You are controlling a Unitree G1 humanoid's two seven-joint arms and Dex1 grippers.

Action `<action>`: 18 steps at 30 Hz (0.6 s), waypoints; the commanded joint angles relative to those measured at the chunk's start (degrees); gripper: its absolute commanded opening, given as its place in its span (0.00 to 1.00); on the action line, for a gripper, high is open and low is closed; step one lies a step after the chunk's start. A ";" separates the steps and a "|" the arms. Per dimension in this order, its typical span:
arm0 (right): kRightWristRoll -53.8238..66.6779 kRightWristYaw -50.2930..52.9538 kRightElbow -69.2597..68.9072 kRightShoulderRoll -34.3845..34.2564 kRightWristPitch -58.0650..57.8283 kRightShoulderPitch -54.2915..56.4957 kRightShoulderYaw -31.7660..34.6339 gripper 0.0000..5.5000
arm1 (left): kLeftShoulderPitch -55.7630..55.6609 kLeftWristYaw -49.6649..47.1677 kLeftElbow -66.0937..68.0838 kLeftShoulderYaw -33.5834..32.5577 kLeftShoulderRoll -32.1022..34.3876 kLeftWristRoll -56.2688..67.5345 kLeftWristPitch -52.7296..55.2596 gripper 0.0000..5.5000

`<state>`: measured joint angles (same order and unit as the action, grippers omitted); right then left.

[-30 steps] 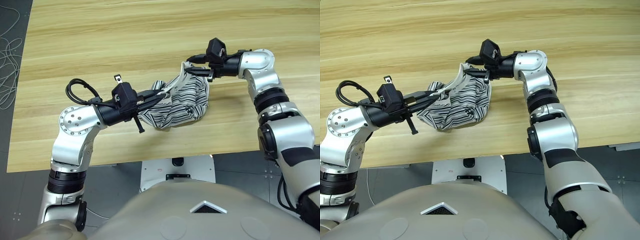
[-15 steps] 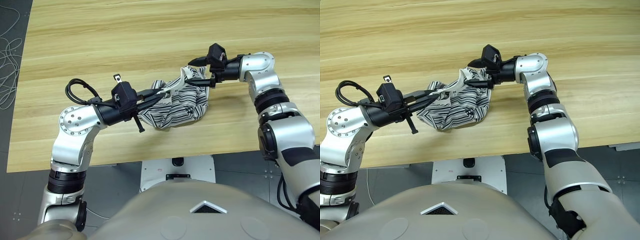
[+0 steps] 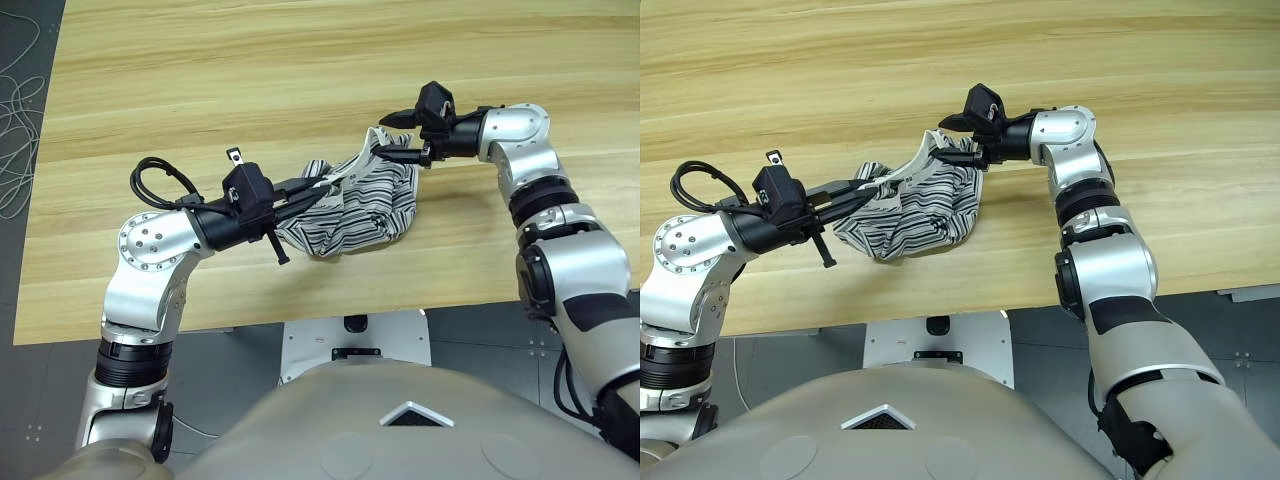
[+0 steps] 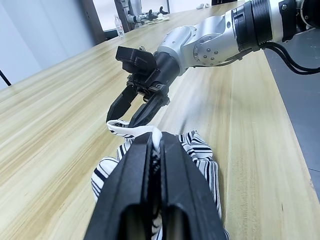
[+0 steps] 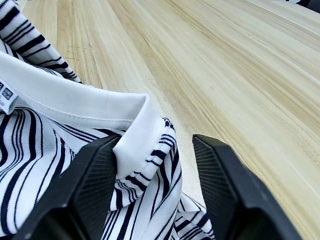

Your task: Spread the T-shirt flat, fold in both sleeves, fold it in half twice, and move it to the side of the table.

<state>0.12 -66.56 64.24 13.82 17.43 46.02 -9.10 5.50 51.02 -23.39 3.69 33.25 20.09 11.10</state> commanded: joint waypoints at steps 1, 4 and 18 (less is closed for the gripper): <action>-0.64 0.30 0.39 -0.12 0.96 1.33 0.37 0.32 | -0.74 -0.49 -0.01 -0.26 0.37 0.00 0.20 0.02; -0.55 0.08 0.40 -0.08 1.28 1.27 0.42 0.22 | -0.78 -0.65 0.06 -0.25 0.31 -0.06 0.26 0.02; 5.00 -0.54 -9.96 1.97 8.87 -4.12 5.46 0.02 | -5.32 -4.48 12.03 -5.72 -1.56 -1.31 -4.87 0.02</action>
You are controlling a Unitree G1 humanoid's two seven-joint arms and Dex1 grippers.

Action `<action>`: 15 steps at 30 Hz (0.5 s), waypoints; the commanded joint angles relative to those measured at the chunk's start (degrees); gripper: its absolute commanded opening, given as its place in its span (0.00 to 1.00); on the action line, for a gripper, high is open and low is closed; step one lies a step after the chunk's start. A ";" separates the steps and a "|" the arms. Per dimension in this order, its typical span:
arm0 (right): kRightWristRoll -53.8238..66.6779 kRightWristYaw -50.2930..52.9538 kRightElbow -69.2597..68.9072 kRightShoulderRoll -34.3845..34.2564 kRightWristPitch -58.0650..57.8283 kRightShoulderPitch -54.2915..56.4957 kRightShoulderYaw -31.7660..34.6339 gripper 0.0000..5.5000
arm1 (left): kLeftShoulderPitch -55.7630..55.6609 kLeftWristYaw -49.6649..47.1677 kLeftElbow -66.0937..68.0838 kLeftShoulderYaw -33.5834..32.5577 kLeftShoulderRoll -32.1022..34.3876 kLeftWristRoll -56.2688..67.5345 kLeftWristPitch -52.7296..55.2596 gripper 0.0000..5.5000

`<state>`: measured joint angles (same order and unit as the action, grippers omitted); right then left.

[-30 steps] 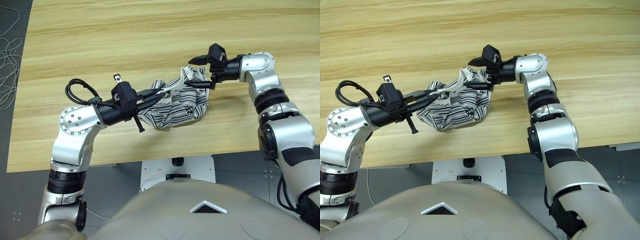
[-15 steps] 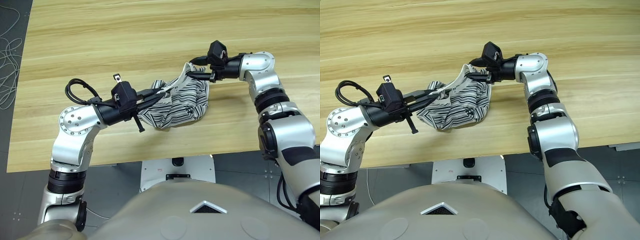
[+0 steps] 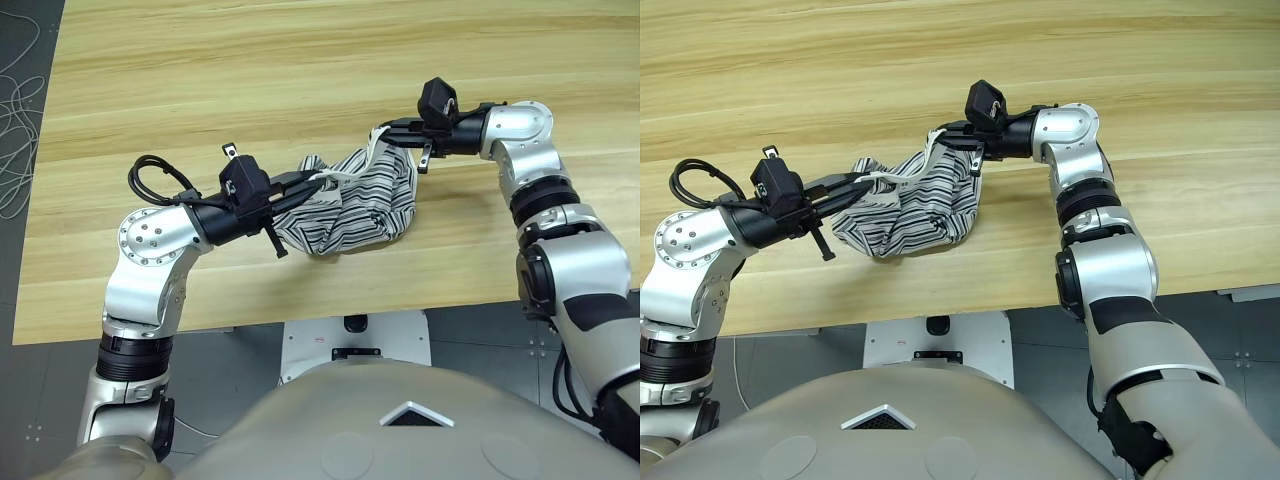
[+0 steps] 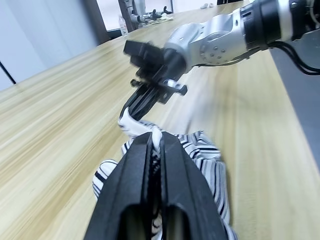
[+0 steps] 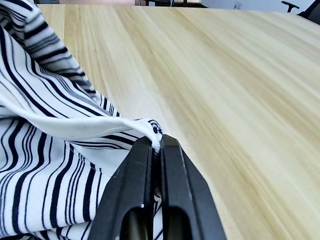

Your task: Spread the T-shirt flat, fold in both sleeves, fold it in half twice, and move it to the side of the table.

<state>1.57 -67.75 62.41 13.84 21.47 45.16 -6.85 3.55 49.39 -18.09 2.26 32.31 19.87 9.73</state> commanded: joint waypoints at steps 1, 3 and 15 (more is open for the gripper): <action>5.55 -0.07 -14.87 3.36 5.86 -6.52 4.20 0.02 | -4.50 -3.72 8.83 -6.06 -1.12 -0.69 -5.22 0.02; 9.64 -1.47 -31.47 6.24 5.45 -15.56 5.04 0.02 | -5.78 -4.71 11.63 -9.28 -2.61 0.99 -8.62 0.02; 38.24 -5.95 -88.05 26.78 -17.03 -42.67 10.90 0.02 | 9.52 22.16 -11.15 -11.16 7.34 22.78 -10.36 0.02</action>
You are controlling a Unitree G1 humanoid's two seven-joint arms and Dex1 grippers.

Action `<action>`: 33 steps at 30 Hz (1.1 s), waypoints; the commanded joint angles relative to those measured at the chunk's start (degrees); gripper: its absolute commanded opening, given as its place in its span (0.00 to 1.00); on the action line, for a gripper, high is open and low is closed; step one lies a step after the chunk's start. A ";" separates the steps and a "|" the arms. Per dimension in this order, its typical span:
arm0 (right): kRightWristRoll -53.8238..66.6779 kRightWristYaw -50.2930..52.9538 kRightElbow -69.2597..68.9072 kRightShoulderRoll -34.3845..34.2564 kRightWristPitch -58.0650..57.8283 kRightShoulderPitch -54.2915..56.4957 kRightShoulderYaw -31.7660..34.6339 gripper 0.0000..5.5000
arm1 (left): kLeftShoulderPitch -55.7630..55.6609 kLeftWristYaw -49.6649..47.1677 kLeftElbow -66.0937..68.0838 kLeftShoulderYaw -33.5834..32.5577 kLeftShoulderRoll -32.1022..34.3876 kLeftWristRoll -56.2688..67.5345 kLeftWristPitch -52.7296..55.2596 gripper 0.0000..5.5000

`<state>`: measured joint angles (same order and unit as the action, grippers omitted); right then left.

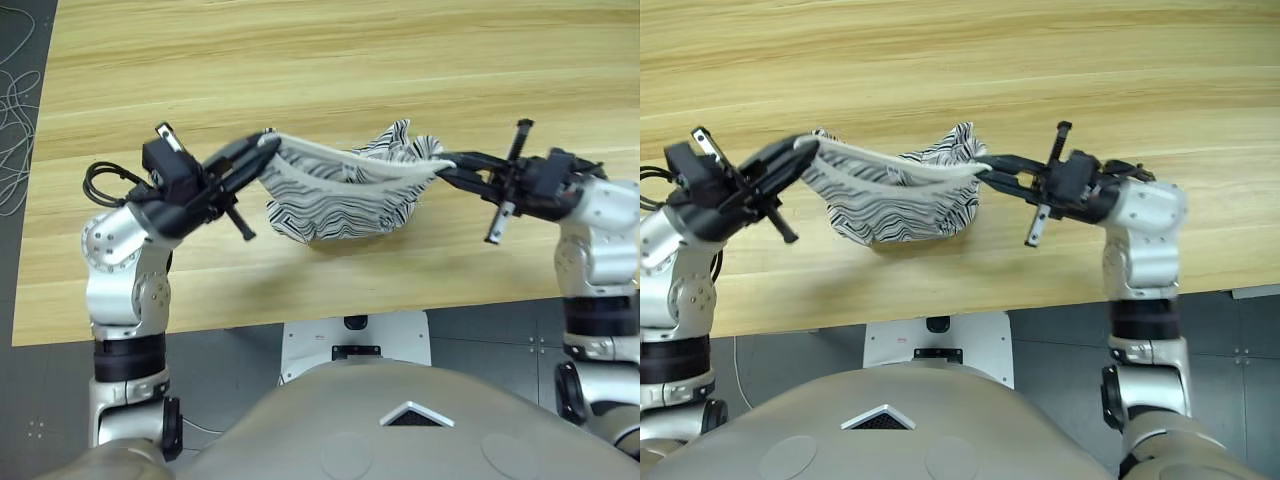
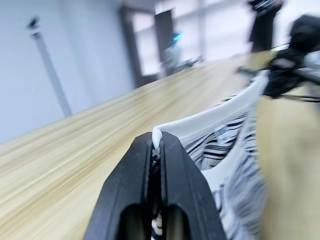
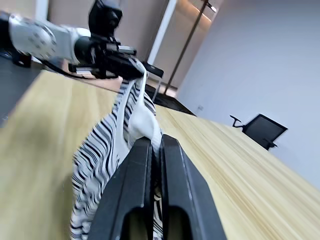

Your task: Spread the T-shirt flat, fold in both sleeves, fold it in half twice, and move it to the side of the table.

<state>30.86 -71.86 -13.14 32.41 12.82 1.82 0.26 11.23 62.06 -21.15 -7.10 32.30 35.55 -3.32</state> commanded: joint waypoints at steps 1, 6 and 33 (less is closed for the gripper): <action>9.30 -1.49 -12.09 8.83 -10.40 3.05 3.35 0.02 | 0.26 10.10 -7.72 -1.48 8.73 8.12 4.93 0.02; 0.33 3.77 -2.30 6.15 -15.82 19.27 -3.27 0.02 | -14.06 8.31 0.14 3.03 10.93 9.01 15.66 0.02; -33.82 7.41 41.49 0.29 7.81 13.47 -38.69 0.02 | -31.04 -10.26 66.73 44.66 3.10 -51.55 -25.76 0.02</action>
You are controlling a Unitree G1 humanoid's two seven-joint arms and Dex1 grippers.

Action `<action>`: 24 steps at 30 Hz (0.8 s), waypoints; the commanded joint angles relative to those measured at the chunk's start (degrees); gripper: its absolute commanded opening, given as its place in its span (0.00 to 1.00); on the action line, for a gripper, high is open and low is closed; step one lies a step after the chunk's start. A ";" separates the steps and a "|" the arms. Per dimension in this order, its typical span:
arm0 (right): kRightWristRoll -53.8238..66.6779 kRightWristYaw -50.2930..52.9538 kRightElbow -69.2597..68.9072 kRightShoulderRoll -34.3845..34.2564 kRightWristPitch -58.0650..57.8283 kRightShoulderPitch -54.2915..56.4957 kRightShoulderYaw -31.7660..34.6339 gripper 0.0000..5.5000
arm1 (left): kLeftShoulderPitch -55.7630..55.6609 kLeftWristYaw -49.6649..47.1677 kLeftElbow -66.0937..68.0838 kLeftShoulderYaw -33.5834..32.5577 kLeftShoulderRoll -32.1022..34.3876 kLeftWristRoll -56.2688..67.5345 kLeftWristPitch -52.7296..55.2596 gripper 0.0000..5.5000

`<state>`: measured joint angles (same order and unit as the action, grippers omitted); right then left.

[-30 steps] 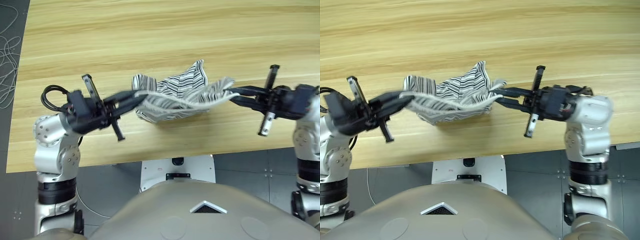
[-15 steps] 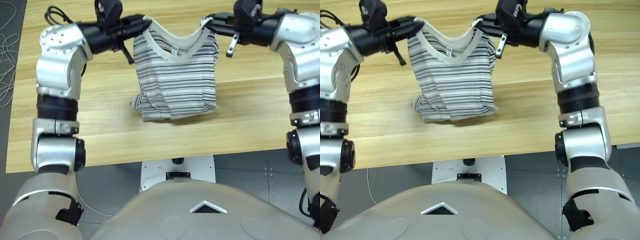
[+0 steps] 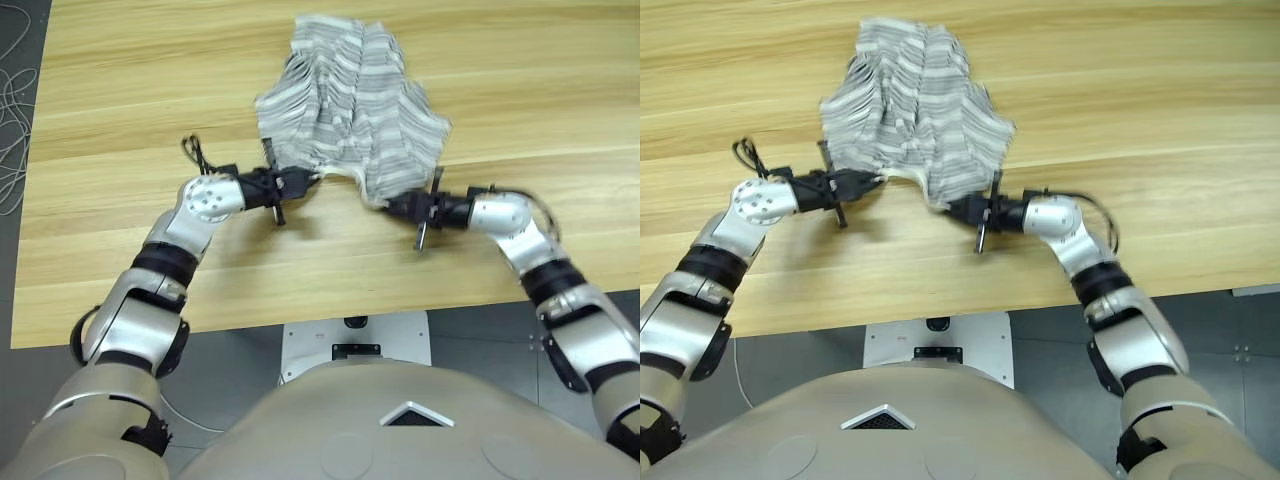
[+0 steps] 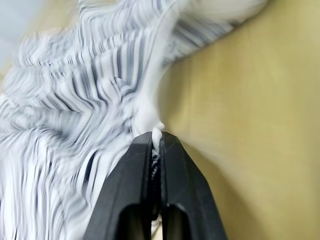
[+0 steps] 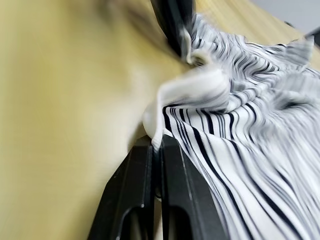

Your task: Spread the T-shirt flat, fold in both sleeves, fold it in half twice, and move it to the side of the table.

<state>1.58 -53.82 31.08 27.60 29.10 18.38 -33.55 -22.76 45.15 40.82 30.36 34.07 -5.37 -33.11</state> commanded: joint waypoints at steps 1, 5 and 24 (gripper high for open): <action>-5.88 -11.49 -3.02 6.20 -8.84 -3.13 -5.14 0.02 | 2.86 7.24 5.01 8.11 1.56 -11.97 4.38 0.02; -5.80 -9.41 -2.78 6.33 -8.84 -3.17 -2.26 0.02 | 3.65 10.63 2.64 7.99 2.28 -10.38 4.37 0.02; 56.13 -19.03 -62.14 22.32 -32.51 -14.07 38.27 0.02 | 27.44 31.70 -69.95 -42.03 20.90 69.49 24.31 0.02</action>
<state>53.64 -73.11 -28.58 48.10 -0.49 2.97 1.65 4.88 76.02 -27.47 -8.39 54.53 60.45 -11.64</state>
